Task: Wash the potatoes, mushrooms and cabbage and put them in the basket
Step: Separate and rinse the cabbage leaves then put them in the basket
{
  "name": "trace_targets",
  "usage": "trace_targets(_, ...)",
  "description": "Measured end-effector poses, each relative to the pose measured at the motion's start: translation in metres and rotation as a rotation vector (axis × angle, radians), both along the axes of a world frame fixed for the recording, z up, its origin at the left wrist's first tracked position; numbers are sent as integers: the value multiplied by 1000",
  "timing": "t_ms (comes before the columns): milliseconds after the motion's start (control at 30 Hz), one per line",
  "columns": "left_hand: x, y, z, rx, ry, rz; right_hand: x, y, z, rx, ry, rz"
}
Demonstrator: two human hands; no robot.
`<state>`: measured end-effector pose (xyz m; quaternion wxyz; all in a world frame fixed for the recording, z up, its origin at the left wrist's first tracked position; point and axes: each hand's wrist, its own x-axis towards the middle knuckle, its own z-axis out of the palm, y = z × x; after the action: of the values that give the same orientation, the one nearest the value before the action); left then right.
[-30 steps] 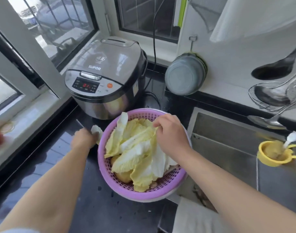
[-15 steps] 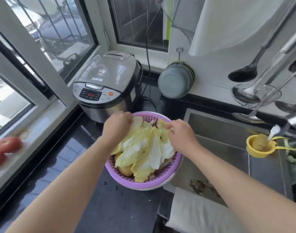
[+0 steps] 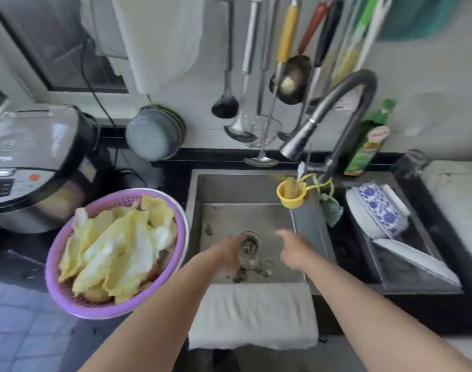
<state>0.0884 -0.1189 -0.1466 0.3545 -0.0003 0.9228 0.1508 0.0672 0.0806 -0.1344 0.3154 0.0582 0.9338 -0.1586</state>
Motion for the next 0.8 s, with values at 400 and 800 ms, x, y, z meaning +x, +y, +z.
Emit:
trace_targets(400, 91, -34, 67, 241, 531, 724, 29, -75, 36, -386, 145, 276)
trace_targets(800, 97, -278, 45, -36, 533, 929, 26, -216, 46, -503, 211, 255)
